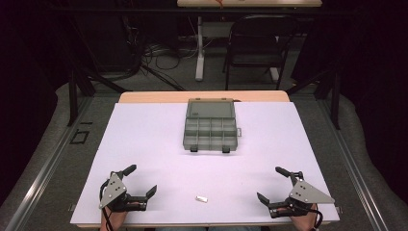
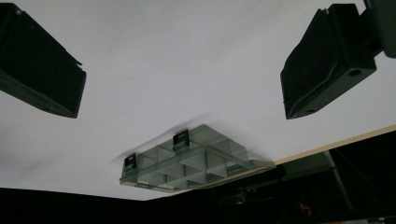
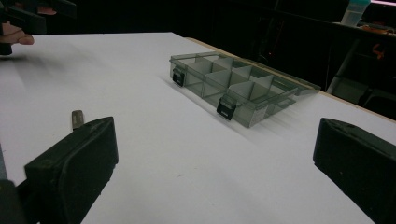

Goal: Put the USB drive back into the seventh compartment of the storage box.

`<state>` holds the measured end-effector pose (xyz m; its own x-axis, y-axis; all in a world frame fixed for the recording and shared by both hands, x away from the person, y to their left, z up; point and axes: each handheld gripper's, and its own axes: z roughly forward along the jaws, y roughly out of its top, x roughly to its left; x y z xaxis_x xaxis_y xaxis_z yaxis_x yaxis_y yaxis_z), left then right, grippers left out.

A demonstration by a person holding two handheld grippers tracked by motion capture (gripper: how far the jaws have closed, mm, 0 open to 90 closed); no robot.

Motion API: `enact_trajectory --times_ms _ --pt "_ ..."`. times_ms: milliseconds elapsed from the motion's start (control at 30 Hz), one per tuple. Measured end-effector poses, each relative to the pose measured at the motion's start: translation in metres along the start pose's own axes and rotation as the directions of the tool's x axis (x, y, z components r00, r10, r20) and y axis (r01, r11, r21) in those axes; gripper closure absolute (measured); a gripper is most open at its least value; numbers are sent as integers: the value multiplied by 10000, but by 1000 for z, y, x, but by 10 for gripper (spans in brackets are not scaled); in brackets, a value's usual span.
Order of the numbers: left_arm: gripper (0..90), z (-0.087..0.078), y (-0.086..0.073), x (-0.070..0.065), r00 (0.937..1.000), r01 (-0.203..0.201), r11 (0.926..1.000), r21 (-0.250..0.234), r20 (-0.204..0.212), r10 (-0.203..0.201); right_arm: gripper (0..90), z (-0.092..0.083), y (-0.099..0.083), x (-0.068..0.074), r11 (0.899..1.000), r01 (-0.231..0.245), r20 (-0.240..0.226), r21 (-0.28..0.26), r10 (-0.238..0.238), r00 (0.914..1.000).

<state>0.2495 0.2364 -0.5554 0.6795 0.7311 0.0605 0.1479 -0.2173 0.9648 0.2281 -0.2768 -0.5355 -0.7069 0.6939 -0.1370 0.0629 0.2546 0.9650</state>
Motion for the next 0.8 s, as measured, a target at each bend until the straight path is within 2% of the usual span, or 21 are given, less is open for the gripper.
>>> enact_trajectory --times_ms 233,400,567,800 --pt "1 -1 0 0 10000 -21 10000 -43 -37 21 0 3 2 1 9999 -1 -23 159 1 10000" --pt "2 -2 1 0 9999 -51 10000 -51 -107 51 0 12 5 5 9988 54 -263 482 -42 9996" --pt "2 -1 1 0 9999 -69 10000 -25 -87 69 0 30 10 13 9955 34 -604 947 23 9982" --pt "2 -1 1 1 9999 -54 10000 -14 -112 54 0 46 16 20 9921 -38 -839 1252 144 9964"
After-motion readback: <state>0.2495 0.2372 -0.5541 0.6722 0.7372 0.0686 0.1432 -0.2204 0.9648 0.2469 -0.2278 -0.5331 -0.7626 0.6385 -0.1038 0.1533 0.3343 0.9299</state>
